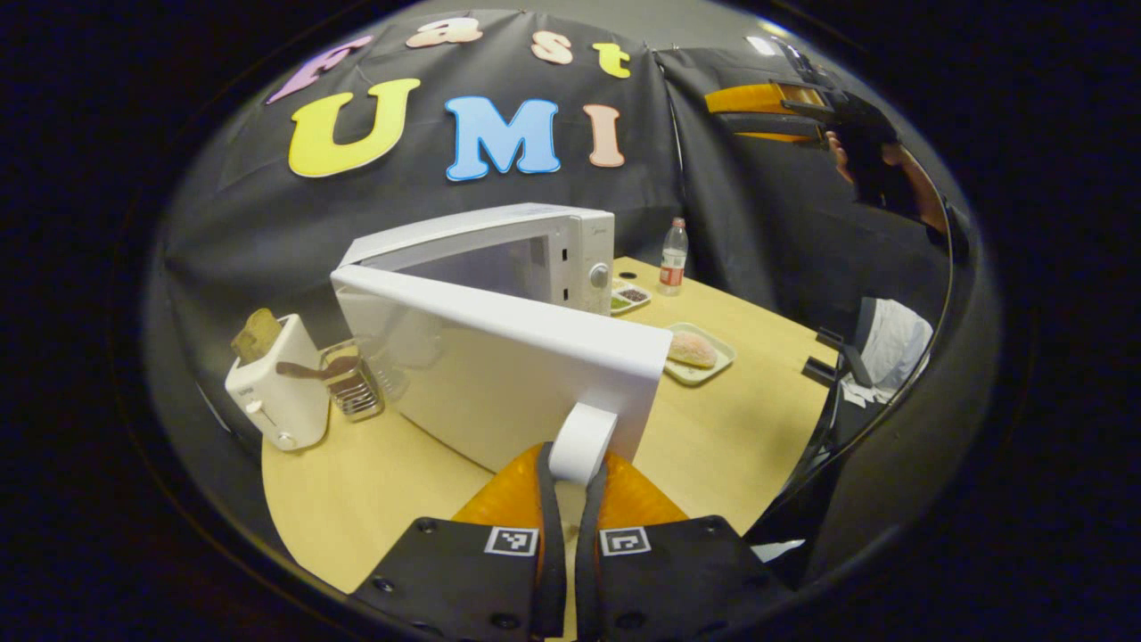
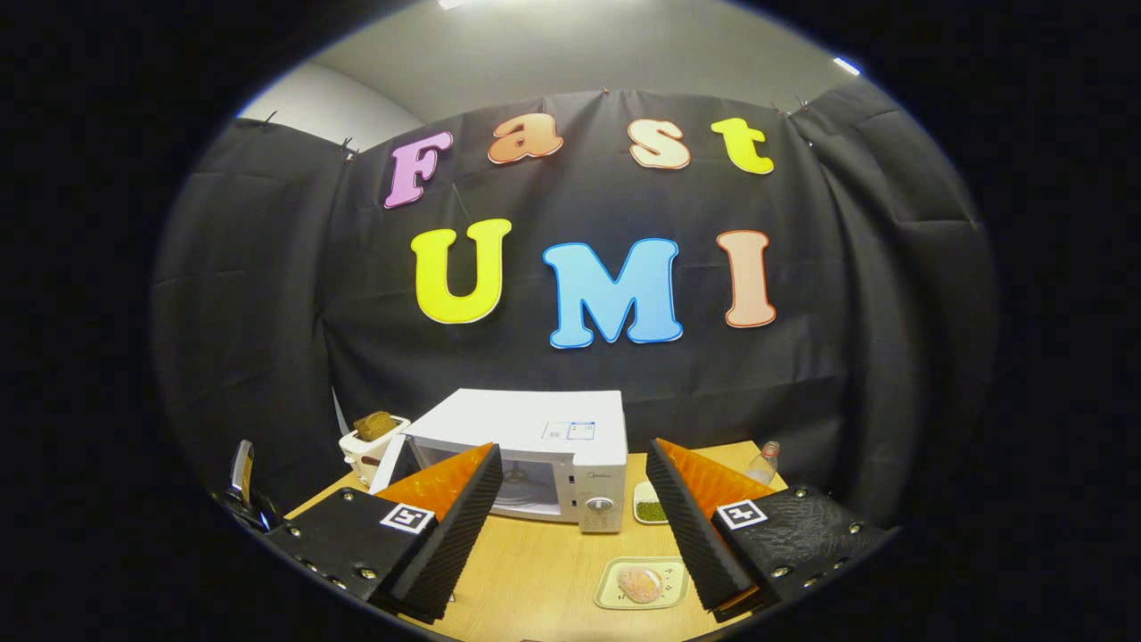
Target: Open the microwave oven with the left hand, put the food in, and close the microwave oven.
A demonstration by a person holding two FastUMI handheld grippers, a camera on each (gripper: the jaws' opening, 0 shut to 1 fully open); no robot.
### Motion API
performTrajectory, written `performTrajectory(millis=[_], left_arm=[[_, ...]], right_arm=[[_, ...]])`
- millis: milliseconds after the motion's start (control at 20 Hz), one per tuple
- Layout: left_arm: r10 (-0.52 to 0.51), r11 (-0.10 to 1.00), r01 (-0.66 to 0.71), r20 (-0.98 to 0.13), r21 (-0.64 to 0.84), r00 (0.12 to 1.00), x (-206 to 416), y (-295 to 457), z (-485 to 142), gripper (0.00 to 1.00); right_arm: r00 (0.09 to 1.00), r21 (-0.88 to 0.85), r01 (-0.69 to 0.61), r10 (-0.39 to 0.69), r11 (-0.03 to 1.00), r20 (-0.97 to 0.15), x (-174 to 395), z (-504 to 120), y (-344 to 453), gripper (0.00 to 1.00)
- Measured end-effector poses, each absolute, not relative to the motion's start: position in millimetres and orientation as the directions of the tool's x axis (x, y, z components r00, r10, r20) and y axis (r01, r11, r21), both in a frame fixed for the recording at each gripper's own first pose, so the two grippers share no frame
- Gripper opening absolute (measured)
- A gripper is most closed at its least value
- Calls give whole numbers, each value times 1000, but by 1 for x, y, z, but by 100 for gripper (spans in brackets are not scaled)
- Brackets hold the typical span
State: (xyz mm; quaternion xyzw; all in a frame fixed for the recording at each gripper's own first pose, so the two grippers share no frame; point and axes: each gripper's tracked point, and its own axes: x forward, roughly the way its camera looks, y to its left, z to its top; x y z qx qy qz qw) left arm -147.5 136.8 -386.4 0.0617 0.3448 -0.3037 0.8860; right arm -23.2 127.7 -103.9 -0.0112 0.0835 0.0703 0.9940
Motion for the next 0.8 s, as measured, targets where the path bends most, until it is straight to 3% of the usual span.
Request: performTrajectory(millis=[550, 800], left_arm=[[-401, 832, 554, -735, -41, 547, -164, 281, -388, 11], [-333, 856, 517, -742, 21, 582, -160, 313, -390, 15]], right_arm=[[966, -8, -144, 139, 989, -219, -3, -131, 127, 99], [931, -38, -114, 94, 993, -353, 32, -203, 83, 99]])
